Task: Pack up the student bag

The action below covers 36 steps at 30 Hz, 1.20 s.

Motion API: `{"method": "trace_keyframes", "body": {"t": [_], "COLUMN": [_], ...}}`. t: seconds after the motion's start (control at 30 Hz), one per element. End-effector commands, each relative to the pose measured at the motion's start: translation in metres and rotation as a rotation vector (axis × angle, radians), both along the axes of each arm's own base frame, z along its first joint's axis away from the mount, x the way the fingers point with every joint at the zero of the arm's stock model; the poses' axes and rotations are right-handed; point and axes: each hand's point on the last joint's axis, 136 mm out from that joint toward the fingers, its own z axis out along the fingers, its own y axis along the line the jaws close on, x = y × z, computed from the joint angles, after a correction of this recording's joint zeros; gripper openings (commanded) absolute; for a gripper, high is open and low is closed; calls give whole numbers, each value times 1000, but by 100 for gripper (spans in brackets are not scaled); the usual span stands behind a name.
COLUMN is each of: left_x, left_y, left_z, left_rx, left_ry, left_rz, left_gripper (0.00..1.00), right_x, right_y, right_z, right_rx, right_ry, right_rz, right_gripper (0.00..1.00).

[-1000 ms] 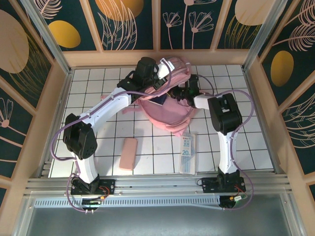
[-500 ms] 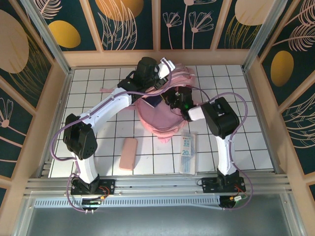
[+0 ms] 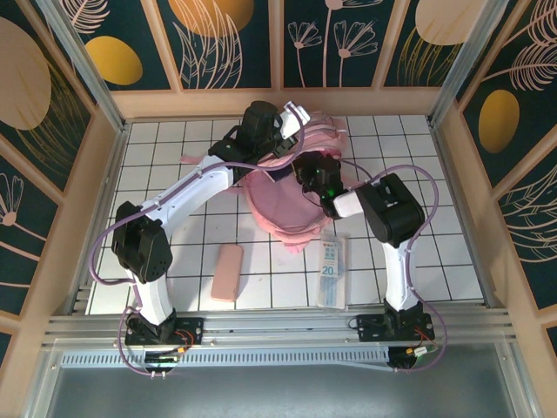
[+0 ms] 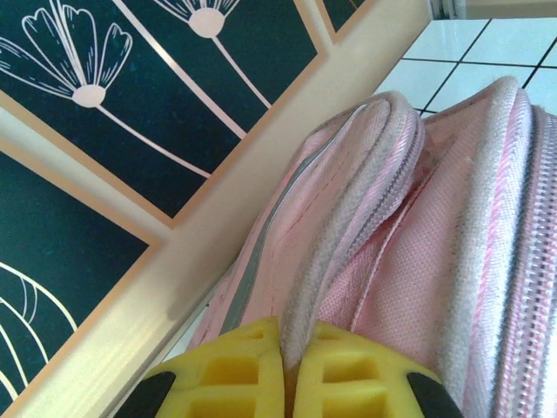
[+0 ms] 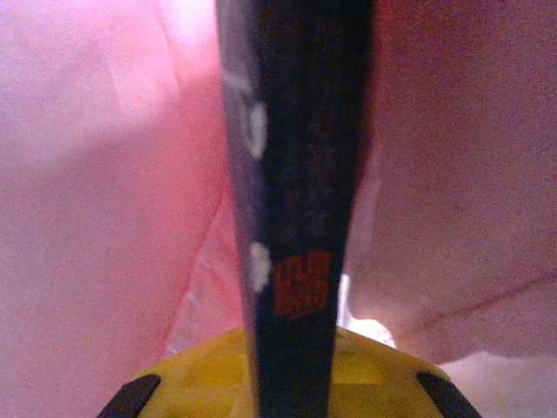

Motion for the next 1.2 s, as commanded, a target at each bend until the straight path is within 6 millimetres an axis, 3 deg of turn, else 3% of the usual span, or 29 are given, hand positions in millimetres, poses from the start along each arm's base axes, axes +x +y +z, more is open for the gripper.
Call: {"method": "trace_keyframes", "body": {"t": [0.0,0.13,0.23,0.4,0.5,0.63,0.8,0.97,1.17], "left_x": [2,-1,-2,-3,-2,3,12,21,27], "left_y": [-2,-6,-8,-9,-11,-10,-6,-5,-7], "left_z": [99,96,94,93,91,85,69,50,28], "left_rx": [-204,-220,-226,-233,-237,-227,-180,-136,-92], "left_ry": [-218,-198,-186,-179,-173,-165,-164,-153,-123], "left_rz": [14,-5,-17,-26,-24,-2,39,68,74], "left_gripper": [0,0,0,0,0,0,0,0,0], "right_x": [10,21,25,23,20,12,-12,-46,-92], "right_y": [-17,-15,-11,-10,-11,-22,-14,-24,-42], "right_z": [38,41,31,12,-1,-3,8,18,23], "right_rx": [119,178,172,114,34,-31,-57,-65,-87], "right_ry": [-54,-31,12,75,151,224,283,349,364], "right_rz": [-143,-195,-229,-300,-337,-387,-322,-295,-198], "right_gripper": [0,0,0,8,18,34,46,56,56]}}
